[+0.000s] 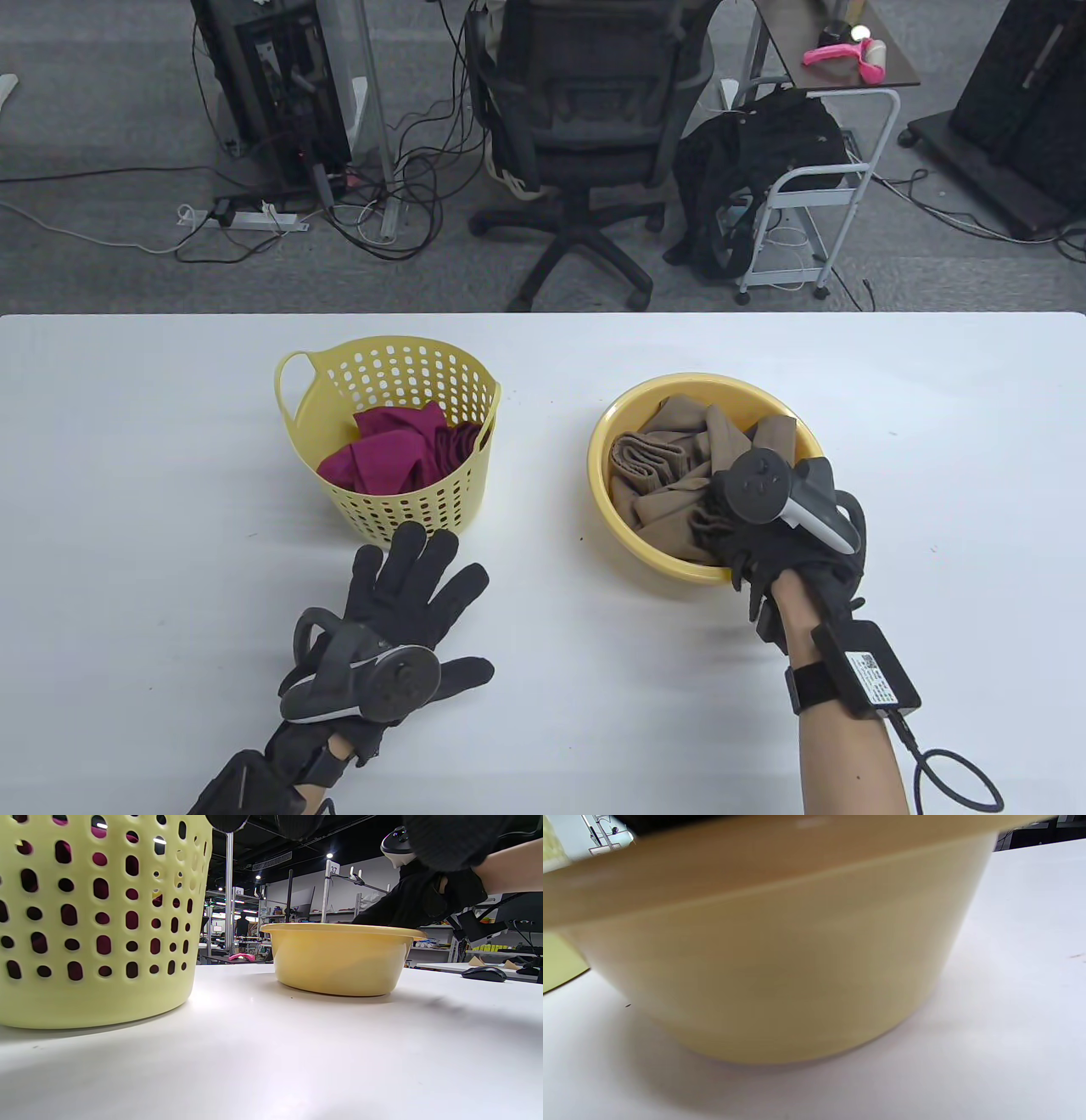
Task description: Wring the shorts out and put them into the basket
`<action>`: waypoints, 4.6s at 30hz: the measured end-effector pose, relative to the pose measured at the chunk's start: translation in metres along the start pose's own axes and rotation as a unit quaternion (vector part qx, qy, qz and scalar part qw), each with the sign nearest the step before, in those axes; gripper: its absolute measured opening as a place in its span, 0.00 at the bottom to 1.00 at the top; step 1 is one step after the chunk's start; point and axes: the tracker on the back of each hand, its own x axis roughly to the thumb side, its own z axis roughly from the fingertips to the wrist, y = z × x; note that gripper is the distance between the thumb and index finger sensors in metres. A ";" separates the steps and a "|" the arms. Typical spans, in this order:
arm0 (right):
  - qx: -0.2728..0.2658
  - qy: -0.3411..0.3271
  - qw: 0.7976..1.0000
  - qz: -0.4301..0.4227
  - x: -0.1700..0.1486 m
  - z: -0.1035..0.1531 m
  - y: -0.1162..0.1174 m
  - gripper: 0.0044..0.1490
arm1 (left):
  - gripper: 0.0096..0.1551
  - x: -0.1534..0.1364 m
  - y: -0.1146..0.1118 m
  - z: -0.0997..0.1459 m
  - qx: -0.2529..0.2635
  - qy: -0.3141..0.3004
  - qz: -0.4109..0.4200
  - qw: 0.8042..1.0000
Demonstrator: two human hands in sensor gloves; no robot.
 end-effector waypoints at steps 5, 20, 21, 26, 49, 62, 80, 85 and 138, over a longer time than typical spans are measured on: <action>-0.054 0.004 0.998 0.006 0.000 0.002 -0.005 0.43 | 0.55 -0.001 0.000 0.000 -0.001 0.003 0.000 1.000; -0.184 -0.029 0.977 -0.105 0.005 0.033 -0.044 0.36 | 0.55 -0.001 0.001 0.000 -0.002 0.005 -0.003 1.000; -0.190 -0.033 0.974 -0.119 0.007 0.035 -0.047 0.36 | 0.55 -0.002 0.002 0.000 -0.002 0.006 -0.003 1.000; -0.207 -0.055 0.955 -0.205 0.017 0.046 -0.062 0.36 | 0.56 -0.002 0.002 0.000 -0.002 0.007 -0.003 1.000; -0.186 -0.088 0.856 -0.474 0.062 0.075 -0.113 0.39 | 0.55 -0.002 0.003 0.001 0.000 0.005 -0.007 1.000; -0.152 -0.117 0.798 -0.572 0.081 0.085 -0.127 0.39 | 0.55 -0.001 0.003 0.002 -0.001 0.003 -0.007 1.000; -0.098 -0.169 0.766 -0.612 0.129 0.100 -0.138 0.39 | 0.55 0.000 0.003 0.002 -0.001 0.000 -0.009 1.000; -0.091 -0.174 0.757 -0.624 0.138 0.100 -0.142 0.39 | 0.55 0.001 0.003 0.002 0.000 -0.001 -0.009 1.000; -0.131 -0.192 0.713 -0.662 0.137 0.121 -0.189 0.40 | 0.74 0.007 -0.005 -0.004 0.020 0.005 0.053 0.998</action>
